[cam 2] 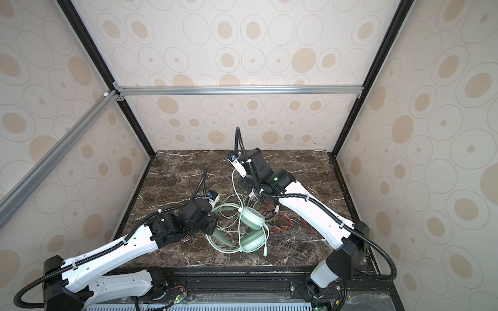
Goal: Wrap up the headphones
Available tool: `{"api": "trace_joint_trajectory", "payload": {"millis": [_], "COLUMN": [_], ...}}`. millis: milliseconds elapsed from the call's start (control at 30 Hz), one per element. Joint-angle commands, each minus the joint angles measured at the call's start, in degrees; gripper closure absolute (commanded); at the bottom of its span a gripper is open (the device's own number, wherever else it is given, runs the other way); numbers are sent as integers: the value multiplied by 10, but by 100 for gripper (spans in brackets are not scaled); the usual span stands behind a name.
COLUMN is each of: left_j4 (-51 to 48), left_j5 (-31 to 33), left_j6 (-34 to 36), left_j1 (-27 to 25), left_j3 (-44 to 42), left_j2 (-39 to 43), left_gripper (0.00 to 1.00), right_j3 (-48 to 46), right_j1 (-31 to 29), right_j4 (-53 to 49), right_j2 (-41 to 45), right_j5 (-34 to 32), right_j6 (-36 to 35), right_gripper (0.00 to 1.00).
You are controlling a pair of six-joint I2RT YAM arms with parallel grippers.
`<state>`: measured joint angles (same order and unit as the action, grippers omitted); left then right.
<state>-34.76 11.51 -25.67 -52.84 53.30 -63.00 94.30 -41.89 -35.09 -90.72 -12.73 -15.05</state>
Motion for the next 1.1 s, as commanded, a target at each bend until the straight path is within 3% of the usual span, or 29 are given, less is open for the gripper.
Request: {"api": "trace_joint_trajectory", "payload": {"millis": [0,167,300,600,667,733,800,900,1067], "left_j4": [23,31,70,99,105,115,113,83,16], "left_j5": [-21,-56,-109,-182,-202,-230,-232,-198,-98], "left_j6": [1,20,30,21,16,9,-3,-16,-17], "left_j1": [-6,-9,-9,-11,-12,-11,-10,-9,0], "left_j3": [15,20,1,5,9,18,34,76,161], "left_j2": [12,12,27,66,84,103,115,112,71], "left_gripper": [100,100,100,100,100,100,100,100,100], "right_j3": [47,85,78,-33,-62,-93,-136,-215,-340], "right_j1": [43,78,96,135,147,151,152,152,154], "right_j4": [5,1,-2,45,53,59,81,127,187], "right_j2": [-41,-107,-135,-108,-101,-89,-63,1,127], "right_j5": [98,138,182,253,287,318,349,365,407], "right_j6": [59,86,96,132,138,131,119,117,130], "right_gripper": [100,99,93,92,81,58,42,32,28]}}
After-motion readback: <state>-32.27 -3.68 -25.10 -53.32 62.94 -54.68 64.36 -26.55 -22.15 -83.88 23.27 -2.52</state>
